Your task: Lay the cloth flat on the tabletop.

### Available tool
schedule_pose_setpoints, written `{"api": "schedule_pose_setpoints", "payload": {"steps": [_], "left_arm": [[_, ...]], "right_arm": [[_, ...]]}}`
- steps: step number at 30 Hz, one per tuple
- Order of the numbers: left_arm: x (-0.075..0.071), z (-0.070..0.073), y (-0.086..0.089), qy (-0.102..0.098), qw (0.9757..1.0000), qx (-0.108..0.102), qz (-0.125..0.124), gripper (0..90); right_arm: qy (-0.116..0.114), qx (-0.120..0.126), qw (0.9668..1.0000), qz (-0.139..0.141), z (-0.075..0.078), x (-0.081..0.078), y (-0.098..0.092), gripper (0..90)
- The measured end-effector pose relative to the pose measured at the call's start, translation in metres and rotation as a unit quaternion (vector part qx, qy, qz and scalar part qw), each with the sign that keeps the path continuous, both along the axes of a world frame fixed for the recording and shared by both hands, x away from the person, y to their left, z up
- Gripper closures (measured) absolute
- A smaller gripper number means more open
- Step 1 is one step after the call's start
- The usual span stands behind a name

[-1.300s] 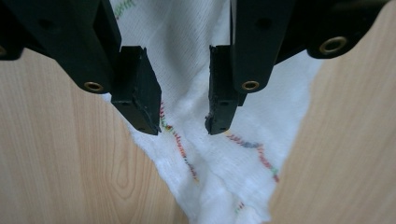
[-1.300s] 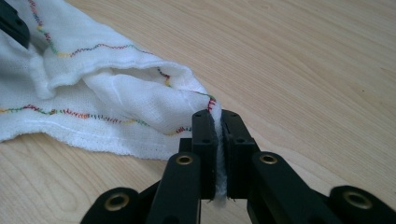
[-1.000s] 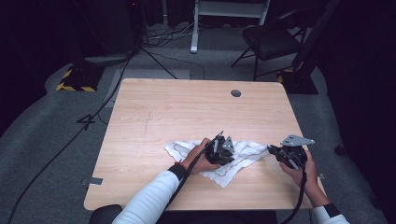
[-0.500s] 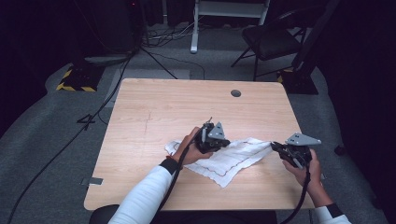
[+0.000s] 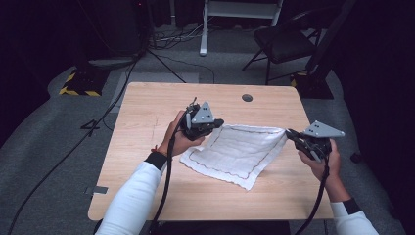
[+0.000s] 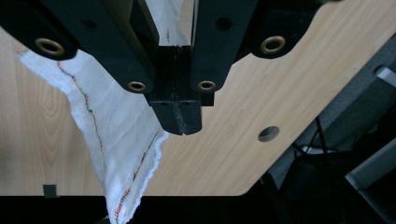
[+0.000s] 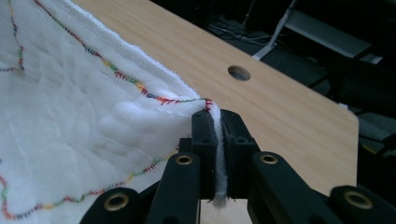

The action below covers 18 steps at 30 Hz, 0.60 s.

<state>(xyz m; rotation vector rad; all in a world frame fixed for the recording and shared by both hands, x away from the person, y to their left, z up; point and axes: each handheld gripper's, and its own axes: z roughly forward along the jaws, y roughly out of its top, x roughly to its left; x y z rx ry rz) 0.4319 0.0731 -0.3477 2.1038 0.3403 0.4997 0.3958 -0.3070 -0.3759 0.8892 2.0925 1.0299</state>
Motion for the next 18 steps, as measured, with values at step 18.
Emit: {"api": "schedule_pose_setpoints", "payload": {"steps": [18], "left_arm": [[0.081, -0.019, 0.05, 0.026, 0.9883, -0.021, 0.149, 89.7]], "right_arm": [[-0.035, -0.048, 0.998, -0.023, 0.012, 0.1, 0.072, 73.4]]}}
